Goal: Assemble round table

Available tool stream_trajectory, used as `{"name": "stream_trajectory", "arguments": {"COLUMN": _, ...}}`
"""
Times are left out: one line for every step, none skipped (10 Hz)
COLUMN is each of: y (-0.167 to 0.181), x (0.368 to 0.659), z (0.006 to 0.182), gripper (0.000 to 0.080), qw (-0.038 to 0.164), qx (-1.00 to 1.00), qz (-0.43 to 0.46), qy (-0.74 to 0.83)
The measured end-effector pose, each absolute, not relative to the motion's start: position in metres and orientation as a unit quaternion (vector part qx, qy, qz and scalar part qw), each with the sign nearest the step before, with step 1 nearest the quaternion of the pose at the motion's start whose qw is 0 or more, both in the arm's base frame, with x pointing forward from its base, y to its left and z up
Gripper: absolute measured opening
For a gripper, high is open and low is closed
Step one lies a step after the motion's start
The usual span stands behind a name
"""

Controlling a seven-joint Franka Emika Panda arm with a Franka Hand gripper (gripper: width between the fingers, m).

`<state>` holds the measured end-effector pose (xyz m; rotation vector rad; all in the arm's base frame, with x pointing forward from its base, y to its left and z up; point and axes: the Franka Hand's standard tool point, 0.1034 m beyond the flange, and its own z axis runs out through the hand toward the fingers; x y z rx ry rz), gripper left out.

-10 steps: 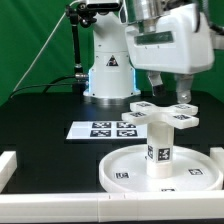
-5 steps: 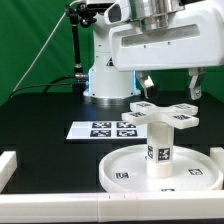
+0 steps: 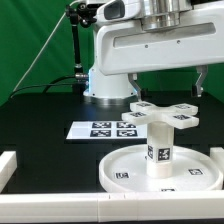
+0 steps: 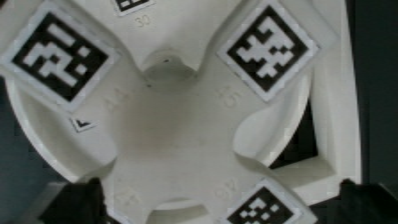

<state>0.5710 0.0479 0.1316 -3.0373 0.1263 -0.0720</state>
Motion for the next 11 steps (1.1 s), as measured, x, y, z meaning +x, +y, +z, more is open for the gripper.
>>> {"name": "stream_trajectory", "arguments": {"y": 0.0484, "x": 0.5716, "z": 0.1317, "gripper": 0.0649, "qw": 0.046, "qx": -0.999, "qz": -0.026, "qy": 0.004}}
{"name": "stream_trajectory", "arguments": {"y": 0.0466, "x": 0.5716, "z": 0.1315, "gripper": 0.0649, "qw": 0.045, "qx": -0.998, "qz": -0.027, "qy": -0.024}}
{"name": "stream_trajectory", "arguments": {"y": 0.0461, "x": 0.5716, "z": 0.1315, "gripper": 0.0649, "qw": 0.044, "qx": -0.998, "qz": -0.028, "qy": -0.045}}
{"name": "stream_trajectory", "arguments": {"y": 0.0457, "x": 0.5716, "z": 0.1315, "gripper": 0.0649, "qw": 0.043, "qx": -0.995, "qz": -0.029, "qy": -0.080}}
{"name": "stream_trajectory", "arguments": {"y": 0.0453, "x": 0.5716, "z": 0.1314, "gripper": 0.0649, "qw": 0.042, "qx": -0.993, "qz": -0.030, "qy": -0.104}}
{"name": "stream_trajectory", "arguments": {"y": 0.0447, "x": 0.5715, "z": 0.1313, "gripper": 0.0649, "qw": 0.040, "qx": -0.987, "qz": -0.032, "qy": -0.151}}
{"name": "stream_trajectory", "arguments": {"y": 0.0445, "x": 0.5714, "z": 0.1301, "gripper": 0.0649, "qw": 0.030, "qx": -0.976, "qz": -0.037, "qy": -0.214}}
{"name": "stream_trajectory", "arguments": {"y": 0.0432, "x": 0.5685, "z": 0.1283, "gripper": 0.0649, "qw": 0.025, "qx": -0.954, "qz": -0.032, "qy": -0.296}}
{"name": "stream_trajectory", "arguments": {"y": 0.0416, "x": 0.5660, "z": 0.1269, "gripper": 0.0649, "qw": 0.023, "qx": -0.933, "qz": -0.024, "qy": -0.359}}
{"name": "stream_trajectory", "arguments": {"y": 0.0424, "x": 0.5659, "z": 0.1254, "gripper": 0.0649, "qw": 0.019, "qx": -0.916, "qz": -0.021, "qy": -0.399}}
{"name": "stream_trajectory", "arguments": {"y": 0.0421, "x": 0.5644, "z": 0.1237, "gripper": 0.0649, "qw": 0.017, "qx": -0.908, "qz": -0.022, "qy": -0.417}}
